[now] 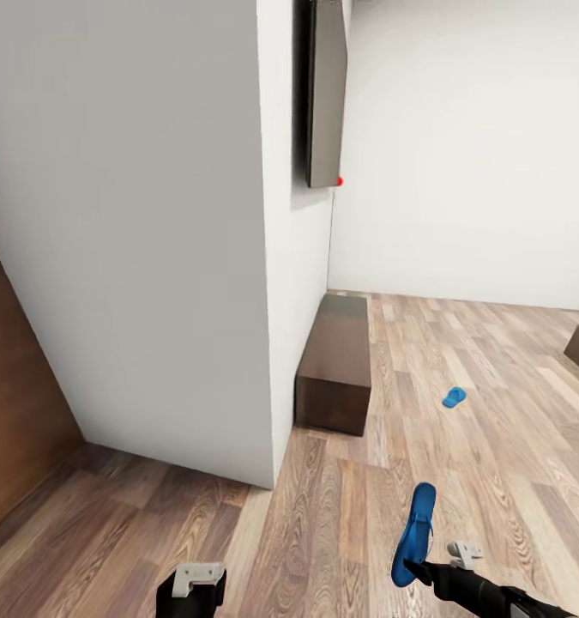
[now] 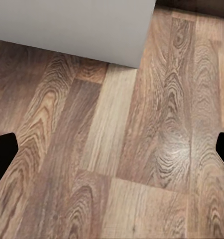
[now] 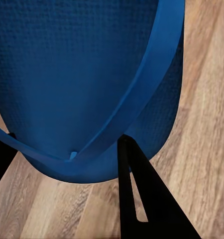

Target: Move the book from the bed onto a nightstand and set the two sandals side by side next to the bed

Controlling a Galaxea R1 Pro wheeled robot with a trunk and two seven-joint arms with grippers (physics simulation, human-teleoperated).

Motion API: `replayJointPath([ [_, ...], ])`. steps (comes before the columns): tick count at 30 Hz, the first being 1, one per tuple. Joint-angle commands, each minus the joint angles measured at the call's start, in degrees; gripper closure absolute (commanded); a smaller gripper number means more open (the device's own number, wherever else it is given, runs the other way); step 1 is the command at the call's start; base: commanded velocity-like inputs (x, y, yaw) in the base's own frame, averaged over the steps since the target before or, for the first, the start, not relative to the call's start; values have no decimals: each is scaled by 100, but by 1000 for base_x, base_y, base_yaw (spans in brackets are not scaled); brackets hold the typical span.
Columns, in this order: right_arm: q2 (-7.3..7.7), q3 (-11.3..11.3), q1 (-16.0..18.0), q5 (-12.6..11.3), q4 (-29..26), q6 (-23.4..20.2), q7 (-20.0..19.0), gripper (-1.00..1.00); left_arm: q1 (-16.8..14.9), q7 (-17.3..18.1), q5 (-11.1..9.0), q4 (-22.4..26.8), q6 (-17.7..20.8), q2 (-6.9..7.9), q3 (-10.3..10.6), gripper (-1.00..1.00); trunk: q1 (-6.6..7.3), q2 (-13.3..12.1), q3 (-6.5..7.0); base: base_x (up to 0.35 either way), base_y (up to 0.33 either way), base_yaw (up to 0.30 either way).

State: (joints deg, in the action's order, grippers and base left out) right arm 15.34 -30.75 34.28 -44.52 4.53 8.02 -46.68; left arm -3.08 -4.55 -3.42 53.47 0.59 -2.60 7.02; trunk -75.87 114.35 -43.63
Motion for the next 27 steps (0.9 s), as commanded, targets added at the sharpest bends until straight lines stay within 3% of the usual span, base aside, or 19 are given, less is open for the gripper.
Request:
replayJointPath([
  [1, -5, -45, 9, -31, 22, 42, -25, 100, -1, -38, -36, 6, 5, 3, 18, -100, 23, -39, 13, 0, 0, -283],
  [27, -5, -45, 9, -31, 22, 49, -25, 100, -1, -37, -36, 6, 2, -4, 27, -100, 23, -39, 13, 0, 0, -265],
])
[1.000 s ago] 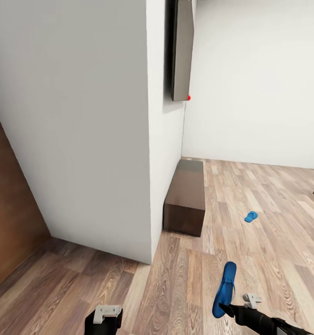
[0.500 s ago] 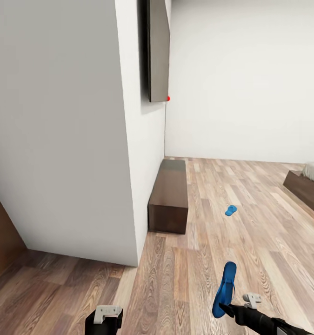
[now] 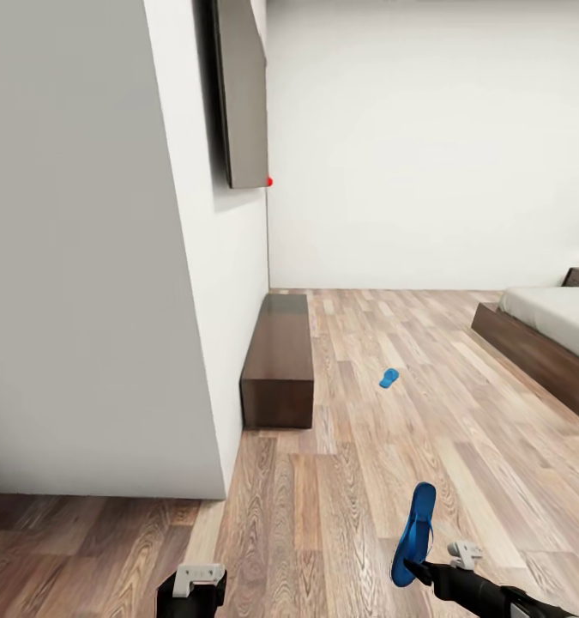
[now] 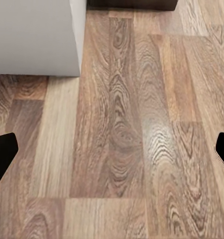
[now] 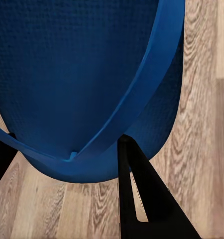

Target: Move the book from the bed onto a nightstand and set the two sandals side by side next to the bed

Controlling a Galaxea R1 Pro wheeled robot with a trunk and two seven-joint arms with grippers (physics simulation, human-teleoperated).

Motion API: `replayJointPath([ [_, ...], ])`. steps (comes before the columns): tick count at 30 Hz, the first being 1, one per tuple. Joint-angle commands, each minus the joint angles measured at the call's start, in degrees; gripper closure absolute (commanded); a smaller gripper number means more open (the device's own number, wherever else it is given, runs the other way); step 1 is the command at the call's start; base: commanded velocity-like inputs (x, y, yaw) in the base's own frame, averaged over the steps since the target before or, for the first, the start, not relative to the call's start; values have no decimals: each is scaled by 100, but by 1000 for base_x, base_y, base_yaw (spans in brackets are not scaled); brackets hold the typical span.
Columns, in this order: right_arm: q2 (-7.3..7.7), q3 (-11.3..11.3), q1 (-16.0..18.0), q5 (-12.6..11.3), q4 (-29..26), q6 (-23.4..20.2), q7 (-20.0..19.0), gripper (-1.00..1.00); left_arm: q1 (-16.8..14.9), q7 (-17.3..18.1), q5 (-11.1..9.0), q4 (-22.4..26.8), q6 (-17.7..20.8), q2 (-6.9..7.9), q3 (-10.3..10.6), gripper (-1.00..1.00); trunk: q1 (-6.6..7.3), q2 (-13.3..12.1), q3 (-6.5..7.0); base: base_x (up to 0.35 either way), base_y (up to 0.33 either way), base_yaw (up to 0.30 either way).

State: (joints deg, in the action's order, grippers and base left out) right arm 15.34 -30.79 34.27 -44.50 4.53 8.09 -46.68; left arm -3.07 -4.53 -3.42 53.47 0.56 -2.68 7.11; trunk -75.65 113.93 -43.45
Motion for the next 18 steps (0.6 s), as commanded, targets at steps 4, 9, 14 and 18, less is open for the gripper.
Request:
replayJointPath([
  [4, -5, -42, 9, -33, 22, 43, -25, 100, -1, -39, -36, 6, 6, 4, 18, -100, 1, 3, -6, 0, 0, -283],
  [9, -5, -42, 9, -33, 22, 43, -25, 100, -1, -39, -36, 6, 6, 4, 18, -100, 1, 3, -6, 0, 0, -283],
  [14, -5, -42, 9, -33, 22, 43, -25, 100, -3, -39, -36, 6, 6, 4, 18, -100, 1, 3, -6, 58, 0, -281],
  [18, -5, -42, 9, -33, 22, 43, -25, 100, -2, -39, -36, 6, 6, 4, 18, -100, 1, 3, -6, 174, -10, -280],
])
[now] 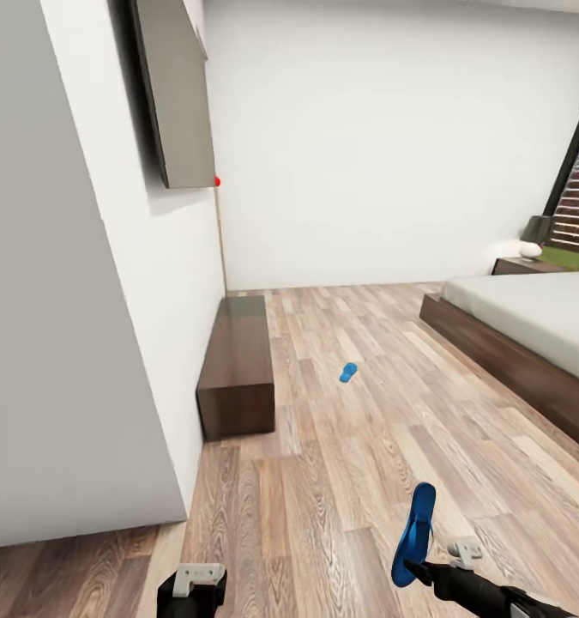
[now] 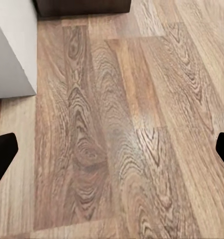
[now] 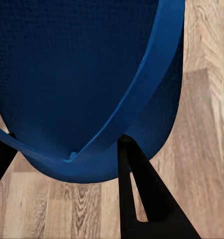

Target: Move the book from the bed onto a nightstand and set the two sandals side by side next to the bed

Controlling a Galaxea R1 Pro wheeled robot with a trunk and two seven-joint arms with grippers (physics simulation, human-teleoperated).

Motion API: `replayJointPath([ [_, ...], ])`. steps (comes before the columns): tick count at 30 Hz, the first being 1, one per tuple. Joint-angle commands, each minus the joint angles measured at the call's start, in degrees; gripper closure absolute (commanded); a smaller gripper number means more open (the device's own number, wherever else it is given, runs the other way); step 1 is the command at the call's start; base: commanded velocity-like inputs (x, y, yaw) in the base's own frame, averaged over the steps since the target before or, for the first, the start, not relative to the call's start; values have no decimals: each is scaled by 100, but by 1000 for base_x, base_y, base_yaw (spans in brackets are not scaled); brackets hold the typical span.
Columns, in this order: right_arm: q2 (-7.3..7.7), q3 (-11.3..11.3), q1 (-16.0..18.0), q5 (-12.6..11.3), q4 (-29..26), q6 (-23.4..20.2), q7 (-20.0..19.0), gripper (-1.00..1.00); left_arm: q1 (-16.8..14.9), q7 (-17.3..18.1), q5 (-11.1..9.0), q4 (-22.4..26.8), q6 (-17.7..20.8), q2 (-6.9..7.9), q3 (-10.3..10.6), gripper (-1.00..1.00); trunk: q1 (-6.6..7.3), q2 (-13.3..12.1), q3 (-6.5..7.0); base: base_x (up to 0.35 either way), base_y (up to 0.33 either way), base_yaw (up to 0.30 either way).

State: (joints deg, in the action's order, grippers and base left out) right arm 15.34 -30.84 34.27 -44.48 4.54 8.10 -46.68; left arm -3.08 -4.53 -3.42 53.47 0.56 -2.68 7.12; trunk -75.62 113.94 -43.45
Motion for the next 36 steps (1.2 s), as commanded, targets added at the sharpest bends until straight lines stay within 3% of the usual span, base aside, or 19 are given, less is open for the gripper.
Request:
replayJointPath([
  [1, -5, -36, 9, -34, 21, 42, -25, 100, -2, -39, -36, 6, 6, 4, 18, -100, -2, 3, -6, 247, -75, -276],
  [7, -4, -36, 9, -34, 21, 42, -25, 100, 0, -39, -36, 4, 6, 4, 18, -100, -2, 3, -6, 230, -118, -183],
  [16, -15, -38, 5, -26, 25, 42, -5, 100, 0, -39, -36, -51, 6, 3, 26, -100, -2, 3, -6, 18, -11, -12],
  [18, -136, -43, -3, -10, 28, 42, 64, 100, 0, -39, -30, -189, 1, -2, 27, -100, -2, 3, -6, 0, 0, 0],
  [20, -448, -39, -6, 2, 24, 42, 503, 100, 0, -39, -28, -245, -1, -4, 27, -100, -2, 3, -6, 0, 0, 0],
  [23, -883, -41, -8, 13, 22, 36, 1987, 100, 0, -39, -27, -274, -3, -5, 27, -100, -2, 3, -6, 0, 0, 0],
  [25, -1007, -40, -10, 17, 21, 26, 2901, 100, 0, -39, -27, -283, -3, -5, 27, -100, -2, 3, -6, 0, 0, 0],
  [30, -1030, -37, -9, 18, 21, -34, 3293, 100, -1, -37, -27, -295, -3, -5, 27, -100, -2, 3, -6, 0, 0, 0],
  [31, -1025, -37, -8, 19, 21, -35, 3301, 100, -2, -38, -27, -304, -3, -5, 27, -100, -2, 3, -6, 0, 0, 0],
  [33, -1004, -31, -8, 14, 21, -25, 2881, 100, 0, -33, -27, -318, -3, -5, 27, -100, -2, 3, -6, 0, 0, 0],
  [34, -971, -30, -8, 3, 21, -23, 2437, 100, 0, -33, -27, -322, -3, -5, 27, -100, -2, 3, -6, 0, 0, 0],
  [35, -831, -29, -8, -14, 23, -30, 1275, 100, -1, -31, -27, -326, -3, -5, 27, -100, -2, 3, -6, 0, 0, 0],
  [36, -741, -28, -8, -21, 25, -39, 707, 100, 0, -31, -28, -326, -3, -5, 27, -100, -2, 3, -6, 0, 0, 0],
])
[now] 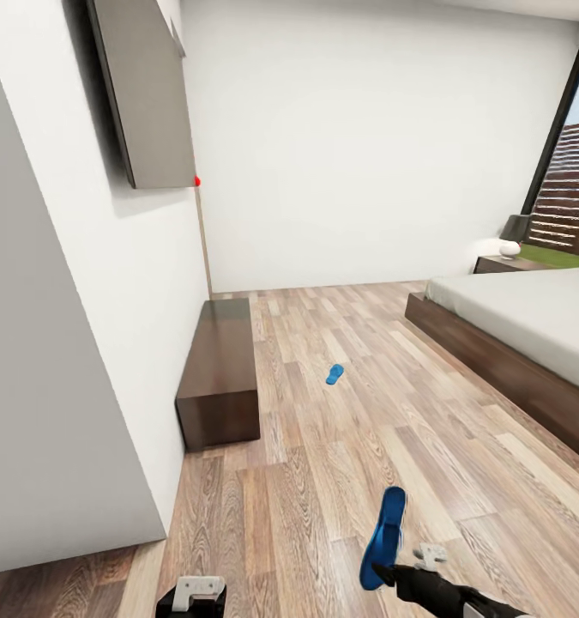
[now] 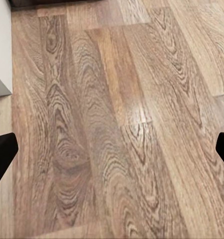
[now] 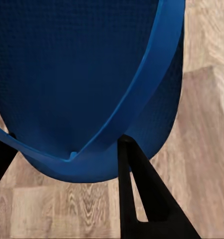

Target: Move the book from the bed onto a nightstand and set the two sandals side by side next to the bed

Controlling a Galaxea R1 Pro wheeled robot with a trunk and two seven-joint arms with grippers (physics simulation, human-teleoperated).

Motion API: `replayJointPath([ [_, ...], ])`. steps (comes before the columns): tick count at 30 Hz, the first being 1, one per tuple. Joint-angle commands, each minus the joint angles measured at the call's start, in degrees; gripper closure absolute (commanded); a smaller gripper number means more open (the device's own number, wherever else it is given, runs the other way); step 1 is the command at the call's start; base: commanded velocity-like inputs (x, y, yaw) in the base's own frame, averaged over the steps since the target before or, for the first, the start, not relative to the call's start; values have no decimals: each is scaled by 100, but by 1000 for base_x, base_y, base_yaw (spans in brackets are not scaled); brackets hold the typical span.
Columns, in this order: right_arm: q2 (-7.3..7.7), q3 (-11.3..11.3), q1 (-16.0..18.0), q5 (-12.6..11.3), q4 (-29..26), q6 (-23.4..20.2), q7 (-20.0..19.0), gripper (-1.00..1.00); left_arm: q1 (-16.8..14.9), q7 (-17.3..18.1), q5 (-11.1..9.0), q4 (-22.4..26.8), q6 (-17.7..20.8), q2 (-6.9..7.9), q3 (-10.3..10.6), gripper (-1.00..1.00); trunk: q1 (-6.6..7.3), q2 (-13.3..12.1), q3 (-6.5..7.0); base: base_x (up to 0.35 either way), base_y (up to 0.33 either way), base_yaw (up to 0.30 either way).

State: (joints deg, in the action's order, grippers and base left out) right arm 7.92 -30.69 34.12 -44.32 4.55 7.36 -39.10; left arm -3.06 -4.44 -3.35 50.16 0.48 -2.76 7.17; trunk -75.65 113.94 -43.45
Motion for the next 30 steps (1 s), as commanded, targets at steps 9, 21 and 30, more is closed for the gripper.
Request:
replayJointPath([
  [9, 267, -44, -1, -12, 28, 69, -1313, 100, -35, -27, -51, -290, -49, 28, -17, -100, 1, 3, -6, 105, 0, 0],
  [21, 309, -42, 2, -48, 28, 125, -1328, 100, -259, 635, -30, -313, -270, 27, 5, -100, 1, 3, -6, 135, 0, 0],
  [30, 286, -43, 2, -50, 28, 123, -1313, 100, -257, 638, -34, -480, -284, 27, 4, -100, 1, 3, 4, 1, 0, 0],
])
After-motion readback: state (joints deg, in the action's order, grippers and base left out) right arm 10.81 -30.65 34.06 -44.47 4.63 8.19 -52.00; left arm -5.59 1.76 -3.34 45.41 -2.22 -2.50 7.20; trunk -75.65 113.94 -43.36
